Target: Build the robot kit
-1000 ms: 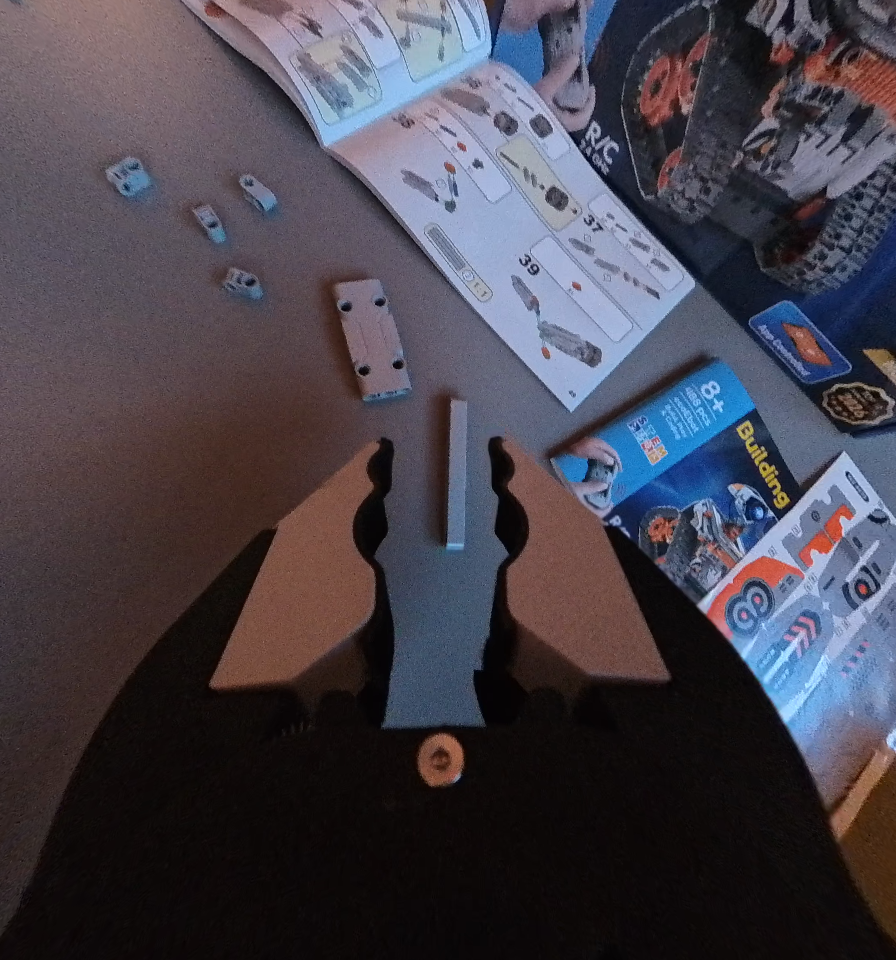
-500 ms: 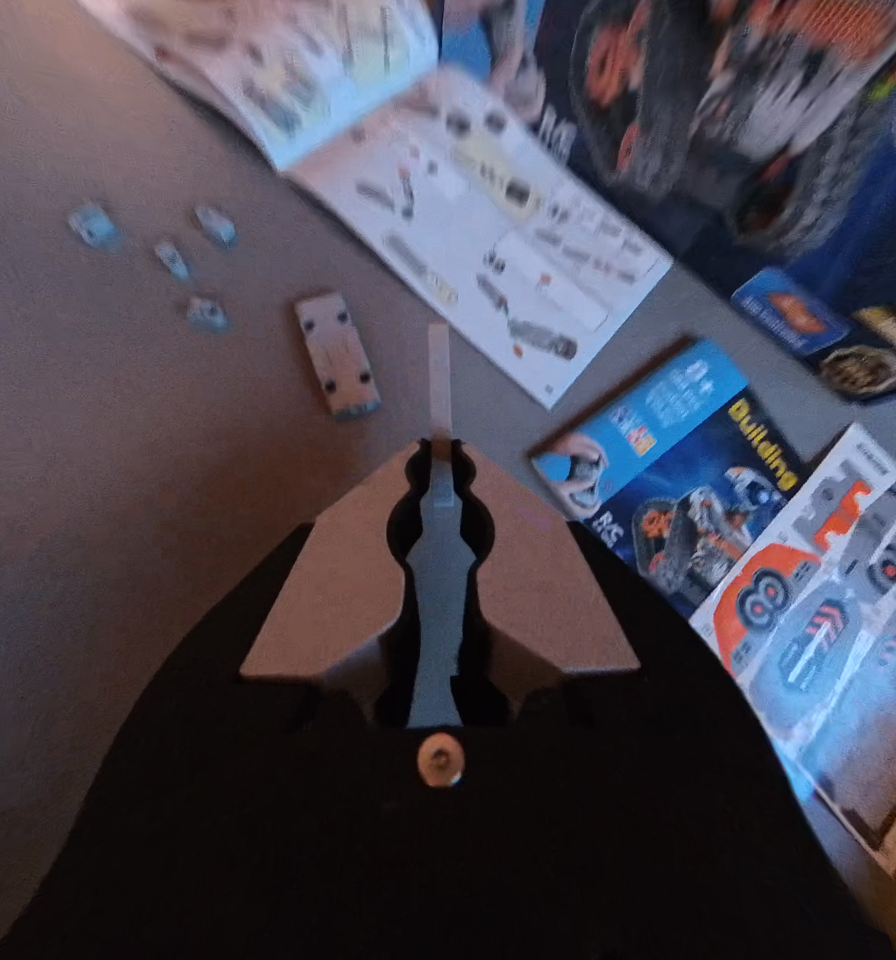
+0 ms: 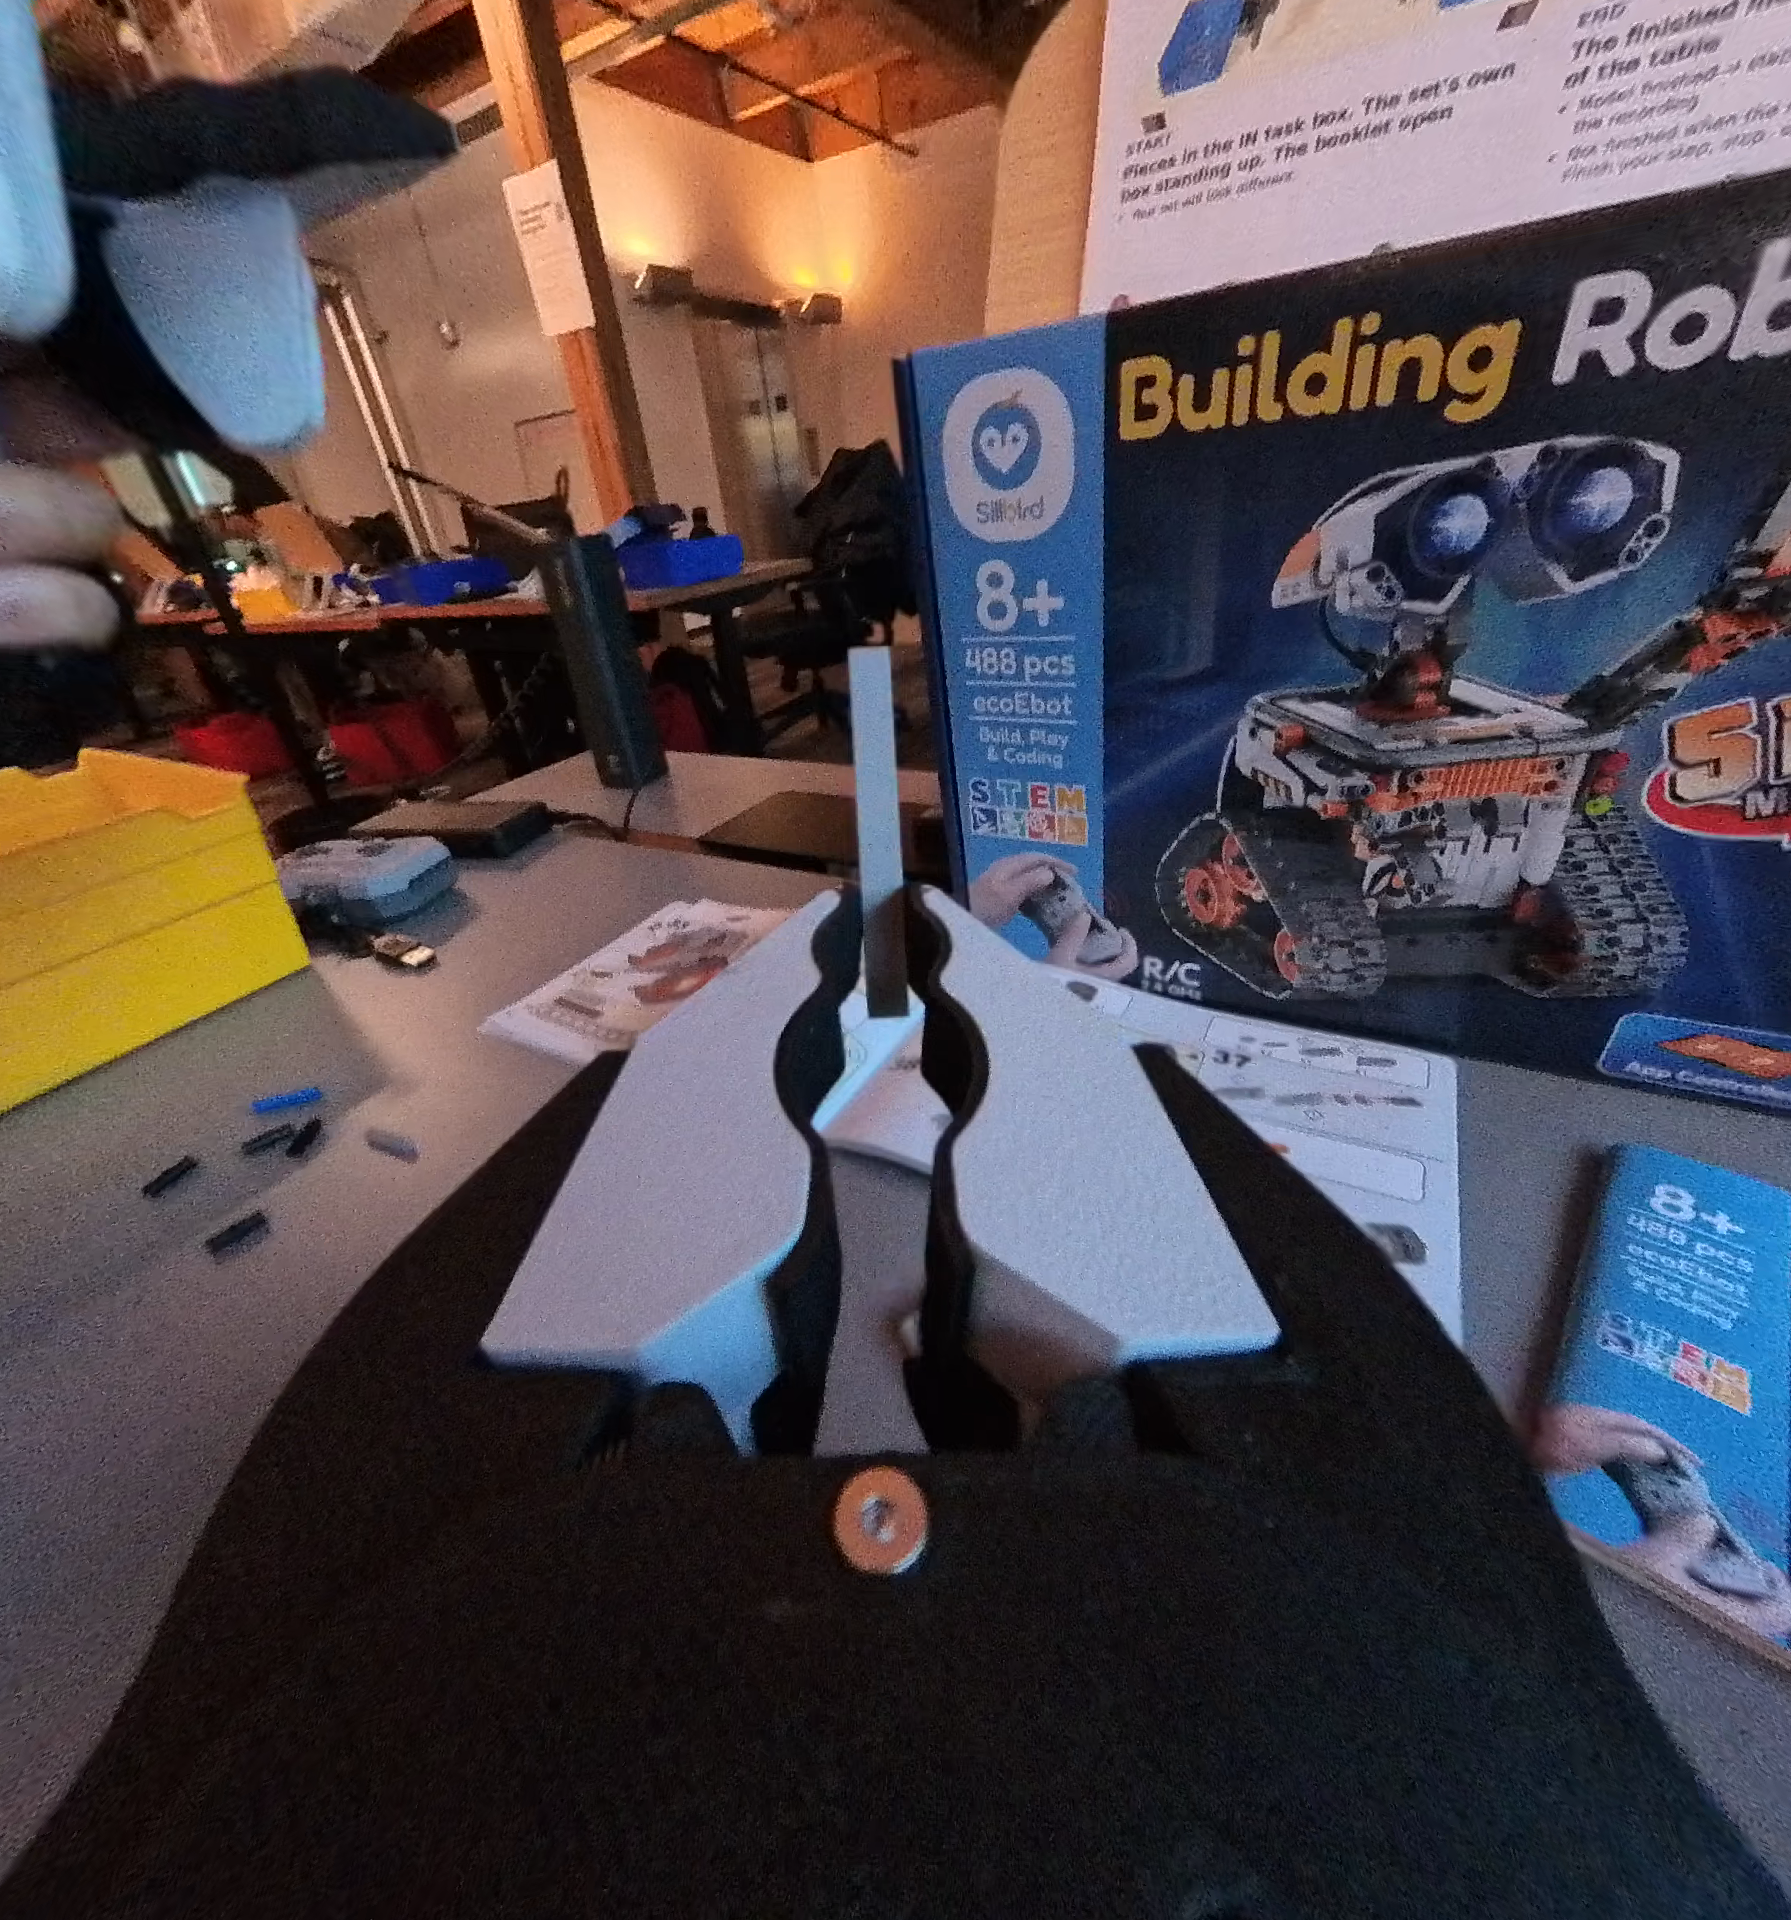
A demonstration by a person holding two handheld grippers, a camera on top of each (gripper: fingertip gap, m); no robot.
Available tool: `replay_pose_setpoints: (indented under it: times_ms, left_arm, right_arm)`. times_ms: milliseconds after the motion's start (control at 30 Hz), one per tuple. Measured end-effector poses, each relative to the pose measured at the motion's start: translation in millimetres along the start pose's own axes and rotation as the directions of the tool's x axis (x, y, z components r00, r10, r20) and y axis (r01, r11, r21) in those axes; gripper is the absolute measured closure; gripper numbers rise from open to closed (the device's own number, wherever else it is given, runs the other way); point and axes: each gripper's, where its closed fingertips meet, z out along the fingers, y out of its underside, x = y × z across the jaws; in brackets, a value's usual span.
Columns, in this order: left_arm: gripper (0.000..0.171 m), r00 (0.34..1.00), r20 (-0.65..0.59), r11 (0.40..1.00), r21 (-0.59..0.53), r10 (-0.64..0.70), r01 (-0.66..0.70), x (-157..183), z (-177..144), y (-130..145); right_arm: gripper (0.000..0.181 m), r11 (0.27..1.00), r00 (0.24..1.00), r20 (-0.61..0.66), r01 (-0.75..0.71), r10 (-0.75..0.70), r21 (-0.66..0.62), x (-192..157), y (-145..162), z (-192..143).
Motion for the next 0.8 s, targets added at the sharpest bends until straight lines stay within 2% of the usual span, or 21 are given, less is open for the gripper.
replay_pose_setpoints:
  times_ms: [100, 200, 300, 467, 533, 600, 700, 800]
  left_arm:
    - [0.123, 0.997, 0.052, 0.996, 0.067, 0.049, -0.052, 9.5, 21.8, 25.5]
    - [0.118, 0.996, 0.029, 0.996, 0.037, -0.083, 0.082, 14.6, 37.1, 60.4]
    - [0.126, 0.971, -0.027, 0.97, 0.045, -0.236, 0.237, 20.2, 42.1, 83.0]
    - [0.13, 0.953, -0.039, 0.954, -0.003, -0.301, 0.301, 30.9, 48.7, 116.7]
    - [0.143, 0.944, -0.061, 0.946, -0.002, -0.323, 0.324, 31.0, 48.5, 119.2]
    - [0.165, 0.941, -0.088, 0.944, 0.013, -0.327, 0.329, 29.3, 46.3, 114.6]
    - [0.167, 0.949, -0.126, 0.957, -0.036, -0.29, 0.288, 28.0, 45.2, 109.3]
    - [0.167, 0.956, -0.167, 0.968, -0.102, -0.242, 0.228, 11.7, 32.8, 80.6]
  right_arm:
    - [0.174, 0.998, 1.0, -0.03, 0.0, 0.002, 0.068, -13.1, -14.6, 11.6]
    - [0.174, 0.993, 0.995, -0.063, 0.077, -0.071, 0.09, -16.8, -19.5, 9.5]
    - [0.174, 0.992, 0.997, -0.053, 0.063, -0.058, 0.108, -16.5, -24.4, 5.3]
    - [0.174, 0.992, 0.998, -0.021, 0.062, -0.06, 0.112, -21.7, -23.9, 2.9]
    - [0.174, 0.993, 0.999, -0.008, 0.055, -0.054, 0.104, -23.5, -21.5, 2.3]
    - [0.174, 0.994, 0.998, 0.017, 0.052, -0.054, 0.098, -27.7, -19.0, 1.9]
    - [0.169, 0.991, 0.991, 0.101, 0.071, -0.083, 0.116, -42.0, -21.1, 0.2]
    - [0.165, 0.991, 0.98, 0.171, 0.085, -0.102, 0.103, -43.8, -19.9, -5.5]
